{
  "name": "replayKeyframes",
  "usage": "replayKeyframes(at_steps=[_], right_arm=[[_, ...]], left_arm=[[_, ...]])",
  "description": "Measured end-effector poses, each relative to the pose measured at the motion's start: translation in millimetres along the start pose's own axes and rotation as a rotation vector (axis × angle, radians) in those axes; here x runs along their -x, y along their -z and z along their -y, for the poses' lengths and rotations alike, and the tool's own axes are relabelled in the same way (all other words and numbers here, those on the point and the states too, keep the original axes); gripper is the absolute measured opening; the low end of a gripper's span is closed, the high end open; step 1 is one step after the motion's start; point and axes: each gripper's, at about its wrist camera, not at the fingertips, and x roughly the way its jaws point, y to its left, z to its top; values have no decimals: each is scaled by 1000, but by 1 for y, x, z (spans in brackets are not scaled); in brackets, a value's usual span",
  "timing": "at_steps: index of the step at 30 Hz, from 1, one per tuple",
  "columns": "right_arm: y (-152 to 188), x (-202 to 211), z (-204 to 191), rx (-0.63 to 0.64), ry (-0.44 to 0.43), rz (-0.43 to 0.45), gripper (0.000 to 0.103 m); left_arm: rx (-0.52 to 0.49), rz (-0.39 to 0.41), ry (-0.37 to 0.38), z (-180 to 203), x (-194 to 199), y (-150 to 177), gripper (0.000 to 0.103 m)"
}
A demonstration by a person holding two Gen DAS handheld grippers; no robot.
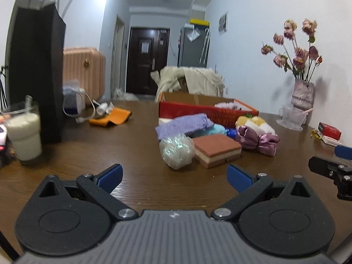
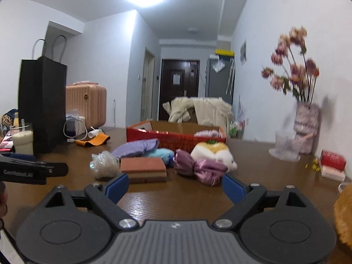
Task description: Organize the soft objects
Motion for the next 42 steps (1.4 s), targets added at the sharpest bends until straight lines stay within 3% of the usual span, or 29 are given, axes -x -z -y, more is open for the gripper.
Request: replayKeyframes(at_steps=[3, 9, 16, 19, 25, 29, 33, 39, 42], right_arm=[[-4, -22, 7, -34, -22, -50, 79], [-21, -67, 12, -62, -78, -99, 68], [-39, -128, 11, -88, -134, -148, 65], [-43, -155, 7, -107, -165, -179, 60], [-43, -205, 2, -157, -198, -252, 56], [-37, -228, 4, -214, -211, -315, 48], [-31, -219, 6, -235, -237, -339, 42], [-22, -174, 4, -243, -240, -360, 39], [-15, -144, 0, -249, -237, -368, 39]], left_arm=[[35, -42, -2, -1, -25, -10, 101], [64, -90, 5, -4, -73, -31, 82], [106, -177, 26, -10, -127, -42, 72], [103, -210, 30, -15, -142, -42, 59], [128, -157, 7, -34, -150, -46, 69], [162, -189, 43, -37, -154, -43, 71], [186, -204, 54, -39, -149, -40, 73], [228, -219, 52, -35, -117, -28, 75], [248, -243, 101, -27, -95, -16, 75]])
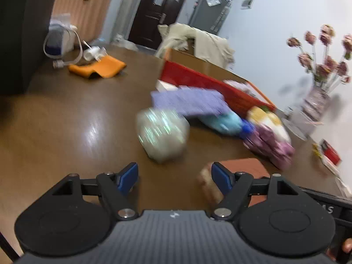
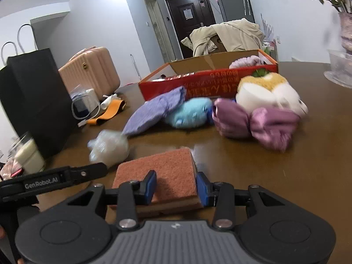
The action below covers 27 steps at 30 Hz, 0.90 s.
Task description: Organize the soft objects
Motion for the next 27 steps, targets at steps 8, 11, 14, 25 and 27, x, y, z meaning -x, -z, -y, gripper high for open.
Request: replayKeyframes(at_steps=[8, 11, 14, 25, 27], right_arm=[[43, 63, -8, -20, -23, 18, 34], [52, 81, -6, -24, -51, 37, 33], [54, 92, -2, -40, -35, 65, 34], [44, 74, 4, -72, -55, 43, 33], [30, 75, 2, -59, -58, 70, 33]], left_arm=[[88, -135, 242, 22, 27, 43, 56], [87, -128, 222, 25, 35, 47, 55], [85, -113, 211, 25, 44, 48, 54], [74, -114, 275, 25, 41, 36, 37], [29, -72, 282, 31, 42, 22, 37]])
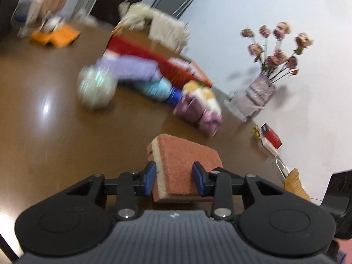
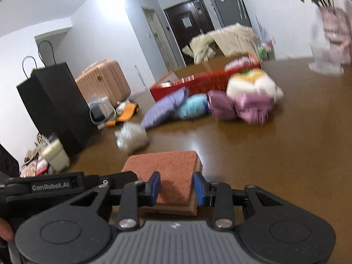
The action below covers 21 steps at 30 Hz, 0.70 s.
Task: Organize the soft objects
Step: 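Carry the sponge into the cardboard box beside the towel and release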
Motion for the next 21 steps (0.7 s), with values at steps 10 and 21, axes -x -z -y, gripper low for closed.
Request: replayKeyframes(at_steps=[10, 21], right_arm=[[-142, -65, 9, 51, -20, 134, 25], [-308, -283, 53, -79, 13, 16, 22]], left_arm=[[-24, 58, 58, 3, -64, -159, 35], [32, -6, -65, -61, -237, -334, 35]])
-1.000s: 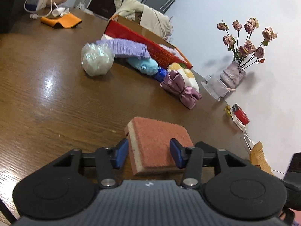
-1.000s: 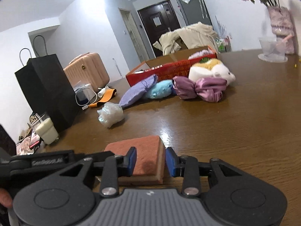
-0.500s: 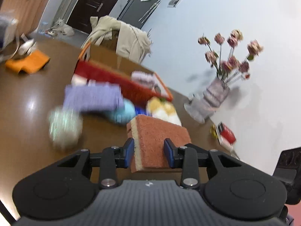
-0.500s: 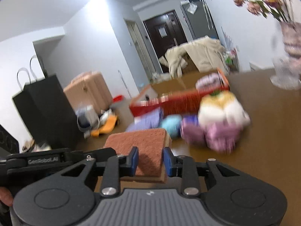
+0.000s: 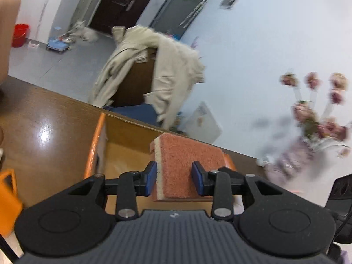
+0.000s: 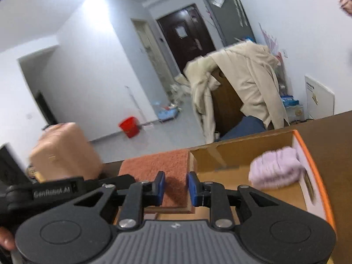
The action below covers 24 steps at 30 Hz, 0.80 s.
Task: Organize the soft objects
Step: 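Carry the sponge into the cardboard box beside the towel and release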
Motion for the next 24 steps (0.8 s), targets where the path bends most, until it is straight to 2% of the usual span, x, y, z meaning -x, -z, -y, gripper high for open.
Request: replayKeyframes(at_steps=[4, 5, 7, 10, 13, 17, 24], right_arm=[[-16, -93, 22, -107, 32, -106, 22], [-17, -116, 27, -124, 36, -146, 21], [-12, -144, 32, -147, 80, -187, 18], [0, -159, 28, -105, 99, -211, 18], [-2, -146, 20, -97, 84, -189, 18], [-17, -104, 8, -32, 94, -146, 18], [-40, 11, -18, 94, 98, -76, 20]], left_arm=[[-26, -79, -94, -36, -72, -27, 41], [23, -96, -128, -48, -84, -30, 41], [32, -96, -135, -59, -94, -31, 35], [0, -83, -138, -55, -85, -29, 40], [-52, -60, -143, -43, -73, -31, 40], [-78, -47, -156, -23, -46, -34, 40], [-136, 11, -165, 31, 38, -39, 53]])
